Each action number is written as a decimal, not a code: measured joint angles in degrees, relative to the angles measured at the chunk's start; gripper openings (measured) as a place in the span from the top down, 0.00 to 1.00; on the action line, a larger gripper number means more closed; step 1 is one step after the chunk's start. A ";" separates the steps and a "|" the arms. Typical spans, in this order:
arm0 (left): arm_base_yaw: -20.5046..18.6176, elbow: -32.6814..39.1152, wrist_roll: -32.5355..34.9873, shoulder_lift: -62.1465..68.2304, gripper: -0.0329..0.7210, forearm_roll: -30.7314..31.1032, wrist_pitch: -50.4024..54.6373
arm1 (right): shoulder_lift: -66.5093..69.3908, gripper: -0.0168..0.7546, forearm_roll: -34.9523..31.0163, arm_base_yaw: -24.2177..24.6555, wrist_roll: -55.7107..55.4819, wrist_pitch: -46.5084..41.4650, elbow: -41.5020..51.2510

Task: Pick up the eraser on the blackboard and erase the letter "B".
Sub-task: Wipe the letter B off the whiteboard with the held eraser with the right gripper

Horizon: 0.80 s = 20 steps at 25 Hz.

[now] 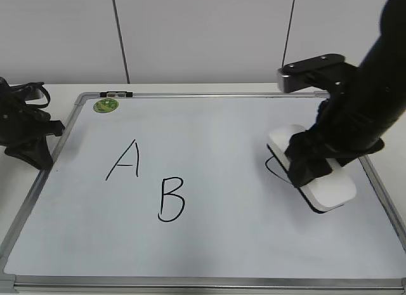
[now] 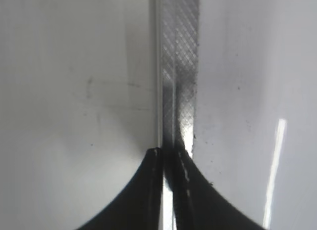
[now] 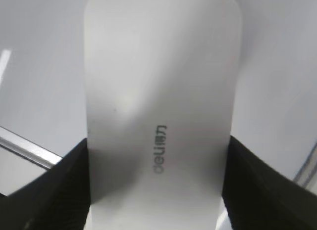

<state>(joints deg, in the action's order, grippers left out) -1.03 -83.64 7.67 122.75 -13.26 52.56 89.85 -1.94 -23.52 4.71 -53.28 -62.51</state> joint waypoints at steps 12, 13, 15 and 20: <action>0.00 0.00 0.00 0.00 0.94 0.00 0.04 | 18.26 0.27 -0.36 -9.56 -0.31 -6.74 -19.45; 0.00 0.00 0.00 0.00 0.94 0.00 0.04 | 19.74 0.27 -0.36 -10.19 -0.31 -6.99 -20.91; 0.00 0.00 0.00 0.00 0.94 0.00 0.04 | 22.35 0.27 -0.36 -11.43 -0.44 -7.66 -23.46; 0.00 0.00 0.00 0.00 0.94 0.00 0.04 | 28.27 0.27 -0.48 -14.54 -0.43 -9.14 -28.97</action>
<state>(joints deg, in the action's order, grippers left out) -1.03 -83.64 7.67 122.75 -13.26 52.60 118.12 -2.42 -38.06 4.28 -62.42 -91.49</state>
